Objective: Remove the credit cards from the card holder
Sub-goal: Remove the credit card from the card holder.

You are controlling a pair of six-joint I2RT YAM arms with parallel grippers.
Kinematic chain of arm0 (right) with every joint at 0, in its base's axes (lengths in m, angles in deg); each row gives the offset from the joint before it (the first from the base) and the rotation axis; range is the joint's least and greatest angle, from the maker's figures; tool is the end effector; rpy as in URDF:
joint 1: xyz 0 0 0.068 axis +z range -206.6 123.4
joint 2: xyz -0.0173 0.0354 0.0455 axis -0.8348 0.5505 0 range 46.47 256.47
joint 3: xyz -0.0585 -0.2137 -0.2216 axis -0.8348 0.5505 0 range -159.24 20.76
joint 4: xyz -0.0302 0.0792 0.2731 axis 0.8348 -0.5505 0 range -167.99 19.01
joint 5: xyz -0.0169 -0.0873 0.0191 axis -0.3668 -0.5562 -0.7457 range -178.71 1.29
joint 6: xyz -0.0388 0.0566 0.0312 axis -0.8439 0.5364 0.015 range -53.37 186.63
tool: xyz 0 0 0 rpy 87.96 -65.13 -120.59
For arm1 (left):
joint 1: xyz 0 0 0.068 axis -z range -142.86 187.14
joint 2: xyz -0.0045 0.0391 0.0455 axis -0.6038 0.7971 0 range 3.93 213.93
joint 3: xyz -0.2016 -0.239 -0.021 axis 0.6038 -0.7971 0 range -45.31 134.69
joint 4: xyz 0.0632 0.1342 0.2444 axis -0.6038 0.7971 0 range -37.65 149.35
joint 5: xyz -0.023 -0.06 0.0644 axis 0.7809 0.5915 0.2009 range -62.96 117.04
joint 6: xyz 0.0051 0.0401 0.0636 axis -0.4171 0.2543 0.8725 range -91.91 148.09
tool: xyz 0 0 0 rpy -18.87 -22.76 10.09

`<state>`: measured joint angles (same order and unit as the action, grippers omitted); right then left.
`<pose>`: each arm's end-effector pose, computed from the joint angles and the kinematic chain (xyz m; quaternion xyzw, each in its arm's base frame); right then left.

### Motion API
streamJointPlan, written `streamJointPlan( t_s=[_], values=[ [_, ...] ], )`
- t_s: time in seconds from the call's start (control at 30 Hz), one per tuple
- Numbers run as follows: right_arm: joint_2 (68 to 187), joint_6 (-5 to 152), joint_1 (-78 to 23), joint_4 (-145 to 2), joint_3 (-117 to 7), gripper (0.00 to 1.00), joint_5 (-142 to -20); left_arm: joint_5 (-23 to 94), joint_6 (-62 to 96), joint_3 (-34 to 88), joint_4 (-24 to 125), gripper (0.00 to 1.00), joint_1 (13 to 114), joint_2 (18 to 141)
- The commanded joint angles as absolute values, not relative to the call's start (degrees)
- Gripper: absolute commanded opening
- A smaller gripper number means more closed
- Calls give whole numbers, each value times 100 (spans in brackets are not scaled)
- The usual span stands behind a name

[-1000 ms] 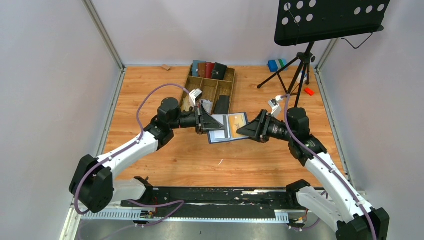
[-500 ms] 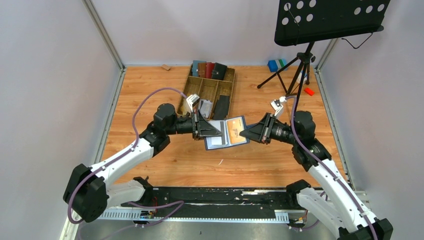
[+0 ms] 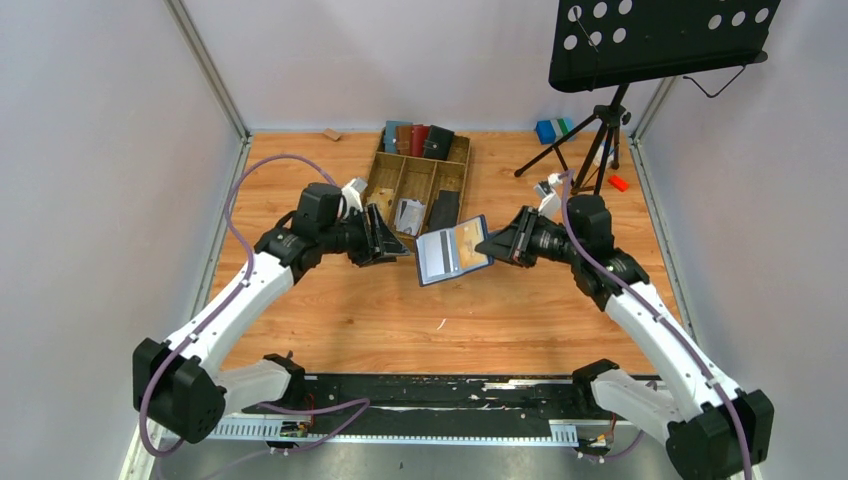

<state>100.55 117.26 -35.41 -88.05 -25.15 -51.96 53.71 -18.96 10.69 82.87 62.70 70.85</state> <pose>0.2012 0.1187 0.3288 0.0404 0.8180 0.5137 0.2556 0.2363 -0.1447 0.3158 -0.0722 0.8891 -0.4064 0.1979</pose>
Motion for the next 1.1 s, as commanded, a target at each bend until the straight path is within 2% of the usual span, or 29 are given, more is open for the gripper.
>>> streamJointPlan(
  t_s=[0.0,0.1,0.23,0.33,0.67,0.8,0.9,1.07],
  values=[
    [10470,11575,-3553,-8444,-3024,0,-4762,6423,-2861,520,5969,47,6364,6612],
    [10440,11781,-3551,-8180,-2871,0,-4686,6641,-3486,257,4945,43,6539,6530],
    [10220,12082,-3531,-7831,-2557,0,-4628,6587,-3675,192,4722,42,6897,6519],
    [10074,12226,-3439,-7760,-2467,0,-4586,6413,-4192,-147,3969,42,7232,6551],
    [9724,13143,-3351,-6991,-2062,0,-4623,6349,-4700,-440,3094,50,7388,6824],
    [9808,13453,-3348,-6617,-1987,0,-4562,6505,-5203,-539,2344,40,7388,7087],
    [9858,13614,-3353,-6419,-1967,0,-4517,6575,-5488,-636,1850,38,7390,7238],
    [9805,13699,-3348,-6406,-1936,0,-4535,6606,-5479,-559,1935,36,7390,7352]
  ],
)
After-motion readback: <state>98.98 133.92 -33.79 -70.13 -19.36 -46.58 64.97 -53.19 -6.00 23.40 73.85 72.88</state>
